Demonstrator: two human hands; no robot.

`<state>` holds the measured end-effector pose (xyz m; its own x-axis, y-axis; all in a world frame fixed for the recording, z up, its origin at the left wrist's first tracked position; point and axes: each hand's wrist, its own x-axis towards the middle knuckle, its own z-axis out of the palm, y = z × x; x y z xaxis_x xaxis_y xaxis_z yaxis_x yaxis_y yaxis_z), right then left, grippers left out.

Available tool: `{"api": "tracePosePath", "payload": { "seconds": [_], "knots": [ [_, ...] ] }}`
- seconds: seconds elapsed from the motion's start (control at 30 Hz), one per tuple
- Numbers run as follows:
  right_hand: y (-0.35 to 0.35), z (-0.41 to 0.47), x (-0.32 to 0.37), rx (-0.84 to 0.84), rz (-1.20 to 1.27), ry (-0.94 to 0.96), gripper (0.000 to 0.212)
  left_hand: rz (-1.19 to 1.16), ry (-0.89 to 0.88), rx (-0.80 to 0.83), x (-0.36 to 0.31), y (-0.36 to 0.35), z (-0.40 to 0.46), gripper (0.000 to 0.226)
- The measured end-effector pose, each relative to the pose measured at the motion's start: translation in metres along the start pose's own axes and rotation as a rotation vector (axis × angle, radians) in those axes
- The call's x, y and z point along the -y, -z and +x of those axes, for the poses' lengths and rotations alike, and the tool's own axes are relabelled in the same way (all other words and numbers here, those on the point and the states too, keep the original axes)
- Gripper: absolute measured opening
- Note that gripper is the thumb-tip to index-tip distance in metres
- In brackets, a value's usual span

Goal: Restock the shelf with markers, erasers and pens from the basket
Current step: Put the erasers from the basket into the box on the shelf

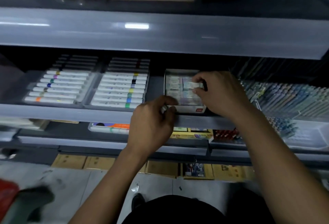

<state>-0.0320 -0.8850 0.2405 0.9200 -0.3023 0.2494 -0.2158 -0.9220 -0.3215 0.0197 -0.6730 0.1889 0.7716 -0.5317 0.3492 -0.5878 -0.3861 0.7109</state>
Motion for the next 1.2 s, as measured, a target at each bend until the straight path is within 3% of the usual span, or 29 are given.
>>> {"api": "tracePosePath", "payload": {
  "seconds": [0.2, 0.6, 0.73, 0.87, 0.93, 1.1, 1.2],
  "knots": [
    [-0.006, 0.004, 0.005, 0.008, -0.064, -0.018, 0.014, 0.008, 0.002, 0.000, -0.001, 0.002, -0.002, 0.015],
    [-0.015, -0.003, 0.017, -0.114, -0.021, -0.082, 0.013, -0.069, 0.037, 0.022, 0.001, 0.005, -0.005, 0.017],
    [-0.015, -0.012, 0.022, -0.169, 0.022, -0.060, 0.012, -0.348, 0.160, -0.128, -0.010, 0.006, -0.007, 0.031],
    [-0.016, -0.029, 0.038, -0.238, 0.175, -0.023, 0.006, -0.756, 0.521, -0.219, -0.024, 0.014, -0.002, 0.062],
    [-0.018, -0.040, 0.052, -0.223, 0.289, 0.038, 0.004, -0.908, 0.656, -0.210, -0.026, 0.018, 0.000, 0.065],
    [-0.023, -0.065, 0.084, -0.112, 0.483, 0.187, 0.017, -1.258, 0.685, -0.156, -0.035, 0.025, 0.001, 0.055],
    [-0.027, -0.072, 0.092, -0.045, 0.501, 0.175, 0.026, -1.379, 0.695, -0.149, -0.040, 0.028, 0.001, 0.051]
  ]
}}
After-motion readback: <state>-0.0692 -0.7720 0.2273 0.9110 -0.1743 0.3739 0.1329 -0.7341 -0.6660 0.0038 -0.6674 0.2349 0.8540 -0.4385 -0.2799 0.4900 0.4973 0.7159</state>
